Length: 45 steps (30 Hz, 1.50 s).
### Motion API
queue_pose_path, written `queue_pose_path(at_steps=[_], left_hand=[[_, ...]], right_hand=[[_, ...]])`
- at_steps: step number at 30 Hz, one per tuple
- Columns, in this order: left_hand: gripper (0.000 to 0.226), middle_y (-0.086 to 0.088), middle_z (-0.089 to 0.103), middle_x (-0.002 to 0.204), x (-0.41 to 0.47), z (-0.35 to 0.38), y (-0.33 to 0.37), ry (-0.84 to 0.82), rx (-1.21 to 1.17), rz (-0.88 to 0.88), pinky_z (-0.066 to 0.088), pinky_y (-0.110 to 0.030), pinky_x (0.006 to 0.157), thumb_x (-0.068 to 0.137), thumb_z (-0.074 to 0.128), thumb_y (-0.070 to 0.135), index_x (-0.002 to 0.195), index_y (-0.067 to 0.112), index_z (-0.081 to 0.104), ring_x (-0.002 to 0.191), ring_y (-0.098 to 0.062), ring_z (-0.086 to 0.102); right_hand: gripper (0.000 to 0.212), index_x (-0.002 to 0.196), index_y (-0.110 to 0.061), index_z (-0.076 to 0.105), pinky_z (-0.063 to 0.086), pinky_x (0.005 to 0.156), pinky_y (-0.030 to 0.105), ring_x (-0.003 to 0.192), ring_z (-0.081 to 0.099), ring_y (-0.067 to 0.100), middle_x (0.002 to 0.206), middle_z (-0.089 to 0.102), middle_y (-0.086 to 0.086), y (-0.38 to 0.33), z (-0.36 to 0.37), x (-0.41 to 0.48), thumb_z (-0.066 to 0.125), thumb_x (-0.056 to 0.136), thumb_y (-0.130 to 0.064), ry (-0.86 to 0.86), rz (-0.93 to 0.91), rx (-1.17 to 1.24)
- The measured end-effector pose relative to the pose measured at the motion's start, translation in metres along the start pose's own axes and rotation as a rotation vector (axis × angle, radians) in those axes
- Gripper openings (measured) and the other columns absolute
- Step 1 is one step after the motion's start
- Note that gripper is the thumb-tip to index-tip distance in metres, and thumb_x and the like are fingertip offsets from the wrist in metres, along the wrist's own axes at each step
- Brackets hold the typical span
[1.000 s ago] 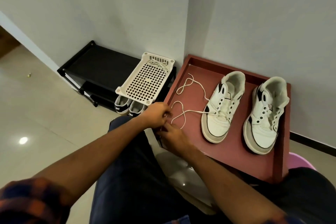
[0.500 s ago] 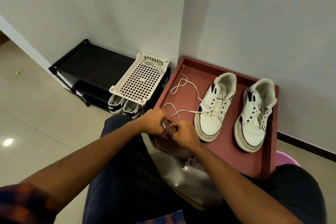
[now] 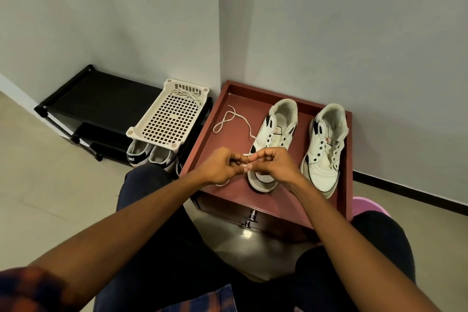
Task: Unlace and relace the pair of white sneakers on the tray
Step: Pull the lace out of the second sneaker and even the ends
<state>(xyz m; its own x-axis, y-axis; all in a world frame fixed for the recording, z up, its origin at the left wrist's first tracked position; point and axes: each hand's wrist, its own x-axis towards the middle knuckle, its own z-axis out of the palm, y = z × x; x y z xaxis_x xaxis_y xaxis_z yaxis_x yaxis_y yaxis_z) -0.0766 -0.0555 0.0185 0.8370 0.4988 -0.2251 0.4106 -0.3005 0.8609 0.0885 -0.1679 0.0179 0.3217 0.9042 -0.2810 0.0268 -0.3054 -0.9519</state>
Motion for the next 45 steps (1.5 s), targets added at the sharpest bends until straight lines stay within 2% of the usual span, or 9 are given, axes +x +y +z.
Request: queue_pose_path(at_steps=[6,13,20,24,26,31,36,42,45], left_hand=[[0.016,-0.008,0.076,0.087,0.009,0.018,0.01,0.157,-0.211,-0.054,0.053,-0.017,0.07,0.088,0.071,0.002,0.103,0.002,0.076,0.069,-0.003,0.067],[0.02,0.01,0.065,0.061,0.013,0.03,0.013,0.124,0.004,-0.019,0.044,-0.017,0.06,0.086,0.076,0.013,0.106,0.014,0.076,0.05,-0.003,0.049],[0.011,0.016,0.066,0.065,0.021,0.038,0.016,0.148,0.092,0.0,0.044,-0.01,0.061,0.089,0.073,0.014,0.097,0.01,0.079,0.056,0.01,0.061],[0.011,0.005,0.074,0.074,0.033,0.04,0.019,0.243,0.098,0.003,0.035,-0.003,0.057,0.089,0.073,0.015,0.096,0.009,0.079,0.054,0.018,0.053],[0.012,-0.005,0.077,0.089,0.044,0.04,0.025,0.286,0.101,0.003,0.038,-0.002,0.061,0.089,0.072,0.014,0.098,0.009,0.079,0.062,0.015,0.056],[0.014,0.0,0.076,0.099,0.071,0.042,0.035,0.301,0.209,0.044,0.037,-0.005,0.067,0.09,0.07,0.016,0.101,0.013,0.079,0.08,-0.006,0.062],[0.013,-0.003,0.07,0.1,0.087,0.05,0.032,0.254,0.268,0.042,0.045,-0.025,0.077,0.089,0.07,0.016,0.099,0.014,0.078,0.087,-0.016,0.063],[0.016,-0.01,0.063,0.095,0.102,0.052,0.032,0.149,0.386,0.118,0.034,-0.023,0.072,0.089,0.069,0.015,0.102,0.012,0.079,0.09,-0.023,0.06],[0.016,-0.006,0.063,0.095,0.106,0.051,0.032,0.104,0.418,0.141,0.041,-0.026,0.075,0.089,0.07,0.014,0.102,0.012,0.079,0.09,-0.022,0.062]], right_hand=[[0.012,0.085,0.0,0.074,0.051,0.057,0.015,0.054,0.063,0.004,0.063,0.072,0.0,-0.001,-0.018,-0.009,0.079,0.079,0.009,0.176,0.065,0.156],[0.014,0.092,0.002,0.072,0.048,0.054,0.015,0.049,0.058,0.004,0.059,0.069,0.0,0.012,-0.018,-0.017,0.078,0.081,0.009,0.249,0.133,0.218],[0.013,0.095,0.004,0.073,0.051,0.055,0.017,0.055,0.065,0.008,0.07,0.073,0.011,0.012,-0.02,-0.017,0.079,0.084,0.001,0.266,0.138,0.209],[0.004,0.08,-0.012,0.08,0.056,0.065,0.032,0.061,0.067,0.015,0.071,0.076,0.006,0.02,-0.039,-0.003,0.08,0.083,-0.015,0.576,0.109,0.002],[0.022,0.066,-0.019,0.076,0.056,0.067,0.035,0.061,0.069,0.015,0.06,0.072,-0.003,0.019,-0.047,0.005,0.081,0.081,-0.034,0.699,0.147,-0.163],[0.055,0.051,-0.012,0.061,0.029,0.047,0.027,0.045,0.051,0.014,0.044,0.054,-0.003,0.001,-0.047,0.026,0.083,0.073,-0.058,0.697,0.222,-0.475],[0.039,0.054,-0.011,0.061,0.03,0.049,0.025,0.056,0.061,0.022,0.051,0.058,0.002,-0.006,-0.052,0.038,0.083,0.071,-0.038,0.645,0.232,-0.622],[0.021,0.054,-0.011,0.071,0.049,0.053,0.026,0.05,0.063,0.012,0.05,0.066,-0.002,0.002,-0.063,0.037,0.074,0.072,-0.022,0.573,0.269,-0.405],[0.02,0.054,-0.01,0.071,0.054,0.062,0.03,0.052,0.063,0.012,0.052,0.069,0.002,0.003,-0.066,0.034,0.072,0.073,-0.017,0.535,0.278,-0.288]])
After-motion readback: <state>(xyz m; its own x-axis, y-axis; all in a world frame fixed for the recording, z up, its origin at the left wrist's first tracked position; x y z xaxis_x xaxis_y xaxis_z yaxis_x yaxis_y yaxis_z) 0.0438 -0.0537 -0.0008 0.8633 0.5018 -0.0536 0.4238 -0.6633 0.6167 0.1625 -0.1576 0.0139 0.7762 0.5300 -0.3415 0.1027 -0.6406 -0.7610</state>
